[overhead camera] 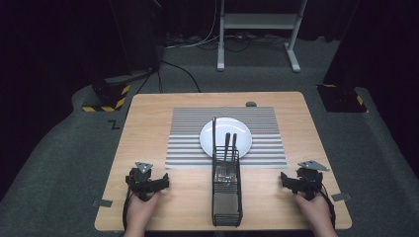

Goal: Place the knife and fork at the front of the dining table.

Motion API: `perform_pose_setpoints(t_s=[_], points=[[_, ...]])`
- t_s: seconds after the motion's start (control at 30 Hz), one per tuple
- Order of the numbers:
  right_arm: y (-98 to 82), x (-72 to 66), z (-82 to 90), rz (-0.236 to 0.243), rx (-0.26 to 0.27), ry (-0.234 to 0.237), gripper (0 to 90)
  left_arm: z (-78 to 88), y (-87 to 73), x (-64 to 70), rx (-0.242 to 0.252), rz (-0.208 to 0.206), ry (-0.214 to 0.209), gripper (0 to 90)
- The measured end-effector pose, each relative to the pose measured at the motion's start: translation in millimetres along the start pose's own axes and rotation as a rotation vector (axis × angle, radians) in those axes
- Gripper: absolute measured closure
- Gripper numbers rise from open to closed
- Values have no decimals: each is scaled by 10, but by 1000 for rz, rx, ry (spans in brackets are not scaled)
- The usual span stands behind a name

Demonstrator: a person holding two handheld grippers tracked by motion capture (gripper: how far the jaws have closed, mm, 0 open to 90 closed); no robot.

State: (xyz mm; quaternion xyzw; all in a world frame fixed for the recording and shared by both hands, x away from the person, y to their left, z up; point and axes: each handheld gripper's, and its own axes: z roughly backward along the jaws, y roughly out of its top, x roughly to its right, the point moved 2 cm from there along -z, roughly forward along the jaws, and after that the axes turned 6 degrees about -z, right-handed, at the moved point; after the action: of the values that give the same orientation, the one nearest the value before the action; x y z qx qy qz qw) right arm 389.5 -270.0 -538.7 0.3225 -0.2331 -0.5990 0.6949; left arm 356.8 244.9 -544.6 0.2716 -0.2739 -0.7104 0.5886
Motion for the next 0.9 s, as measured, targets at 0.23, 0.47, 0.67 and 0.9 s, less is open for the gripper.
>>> perform_pose_setpoints(t_s=[0.23, 0.47, 0.67, 0.9], points=[[-4, -2, 3, -6, 0, 1, 99, 21, -19, -4, 1, -12, -12, 14], [-1, 4, 2, -12, -1, -5, 102, 25, -21, -7, 4, -17, -20, 14], [0, 4, -1, -8, 0, -4, 98, 73, -21, -17, 34, -23, -32, 14], [3, 6, -4, -5, 0, -1, 98, 206, 19, 4, 149, -45, -64, 14]])
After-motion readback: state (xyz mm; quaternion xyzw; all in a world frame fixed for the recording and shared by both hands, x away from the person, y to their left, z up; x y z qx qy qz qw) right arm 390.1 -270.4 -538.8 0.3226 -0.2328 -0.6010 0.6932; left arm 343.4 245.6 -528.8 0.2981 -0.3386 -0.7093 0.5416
